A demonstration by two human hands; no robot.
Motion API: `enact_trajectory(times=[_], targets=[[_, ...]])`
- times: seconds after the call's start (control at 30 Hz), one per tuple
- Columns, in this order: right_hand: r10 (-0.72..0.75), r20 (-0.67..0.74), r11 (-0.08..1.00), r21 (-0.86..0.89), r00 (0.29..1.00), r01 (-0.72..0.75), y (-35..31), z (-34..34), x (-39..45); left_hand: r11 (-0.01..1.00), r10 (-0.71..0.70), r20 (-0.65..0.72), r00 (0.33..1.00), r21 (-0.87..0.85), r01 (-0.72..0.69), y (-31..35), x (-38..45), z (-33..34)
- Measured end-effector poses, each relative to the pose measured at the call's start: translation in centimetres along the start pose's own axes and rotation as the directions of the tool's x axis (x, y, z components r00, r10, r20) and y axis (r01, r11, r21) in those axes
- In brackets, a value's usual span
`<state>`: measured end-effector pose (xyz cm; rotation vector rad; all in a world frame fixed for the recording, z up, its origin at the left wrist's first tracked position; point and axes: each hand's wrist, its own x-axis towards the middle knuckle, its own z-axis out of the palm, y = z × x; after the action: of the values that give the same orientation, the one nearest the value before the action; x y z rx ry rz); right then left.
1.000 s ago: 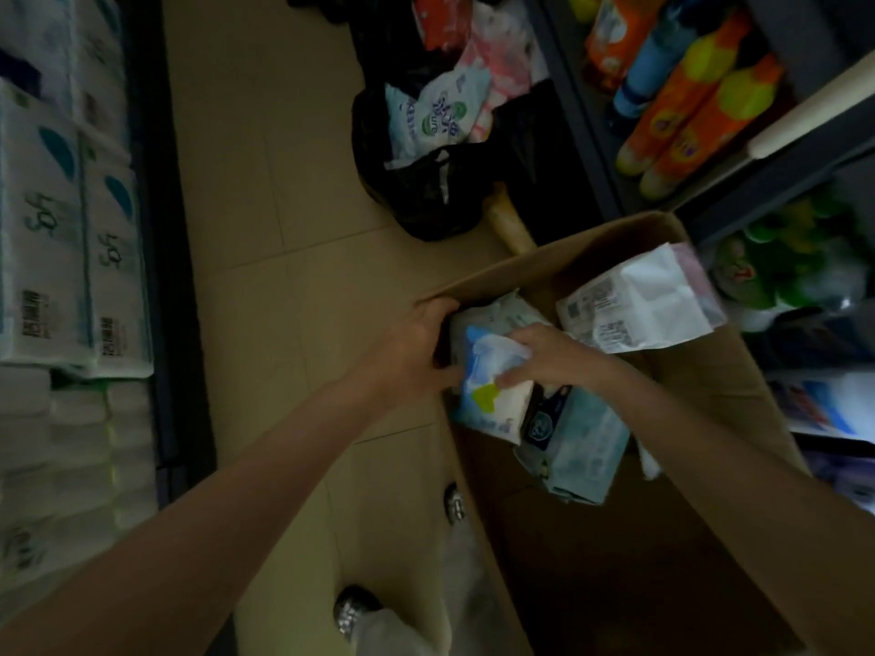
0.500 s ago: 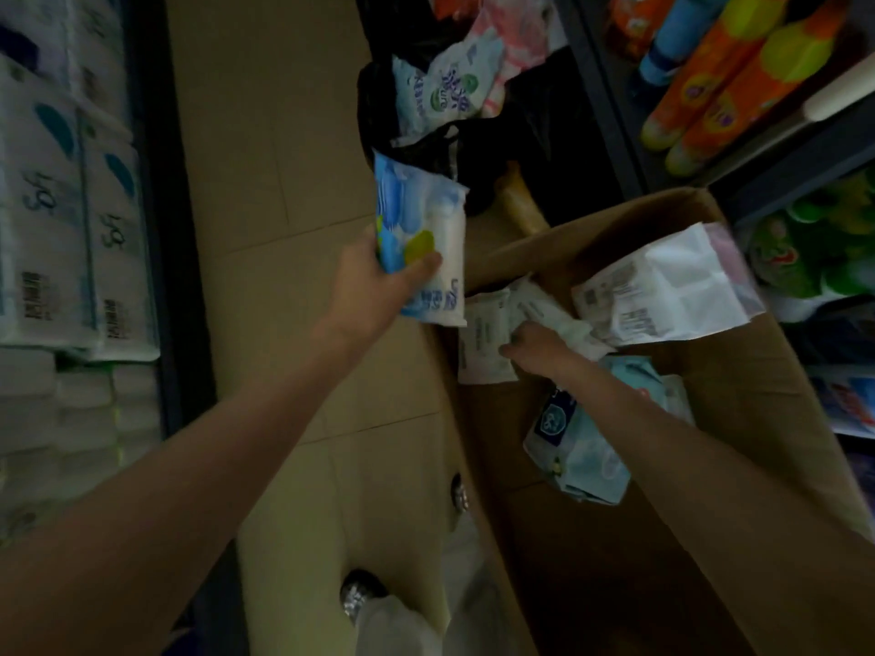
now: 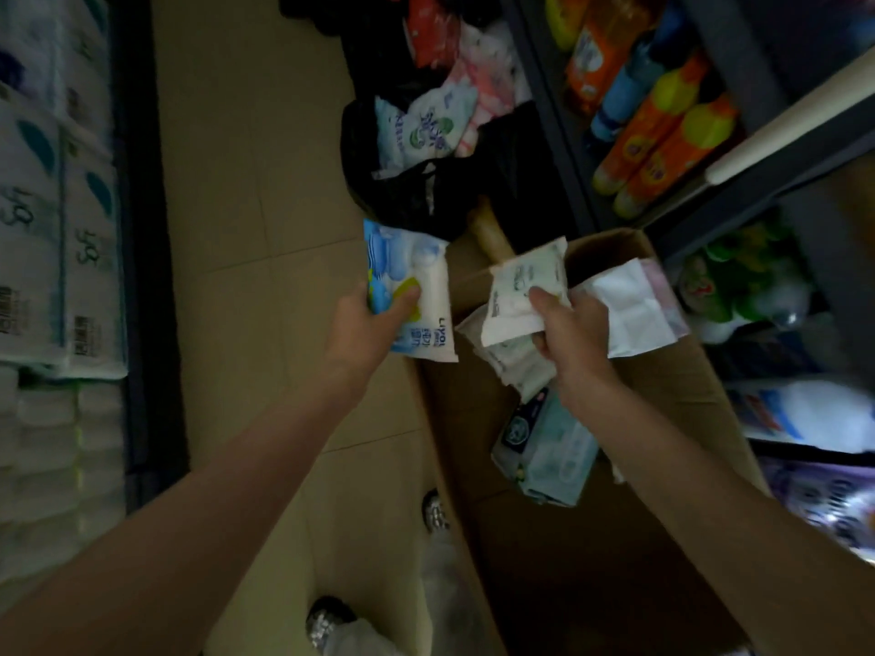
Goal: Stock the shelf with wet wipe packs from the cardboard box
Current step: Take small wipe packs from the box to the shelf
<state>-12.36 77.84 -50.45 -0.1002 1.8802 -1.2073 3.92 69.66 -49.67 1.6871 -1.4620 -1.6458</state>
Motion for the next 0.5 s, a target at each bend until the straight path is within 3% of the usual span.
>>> enact_trajectory(times=[0.07,0.13,0.23,0.33,0.37,0.43,0.47,0.5], targets=[[-0.195,-0.018,0.980,0.048,0.981,0.195,-0.8,0.1,-2.5,0.998,-0.036,0.020,0.999,-0.042,0.037,0.8,-0.6,0.8],[-0.304,0.094,0.953,0.042,0.948,0.301,-1.5,1.0,-4.2,0.992,-0.063,0.058,0.996,-0.105,0.068,1.7,-0.9,1.4],[-0.215,0.346,0.962,-0.086,0.913,0.259,-2.4,2.3,-4.6,0.973,-0.078,0.141,0.987,-0.205,0.106,2.3,-1.1,1.4],[-0.100,0.543,0.923,-0.263,0.833,0.282,-2.2,1.9,-2.9,0.982,-0.084,0.077,0.993,-0.160,0.096,1.8,-1.0,0.1],[-0.089,0.552,0.913,-0.288,0.829,0.290,-1.6,1.4,-1.9,0.984,-0.086,0.064,0.994,-0.149,0.094,1.4,-0.7,-0.4],[-0.096,0.429,0.904,-0.339,0.898,0.259,0.3,0.3,1.1,0.982,-0.095,0.057,0.994,-0.159,0.103,1.0,-0.2,-1.5],[-0.116,0.349,0.838,-0.468,0.930,0.280,1.8,-0.2,3.2,0.981,-0.097,0.046,0.994,-0.163,0.103,0.9,0.0,-2.0],[-0.121,0.297,0.700,-0.651,0.947,0.294,3.5,-0.4,5.2,0.982,-0.098,0.030,0.995,-0.160,0.102,0.7,0.3,-2.5]])
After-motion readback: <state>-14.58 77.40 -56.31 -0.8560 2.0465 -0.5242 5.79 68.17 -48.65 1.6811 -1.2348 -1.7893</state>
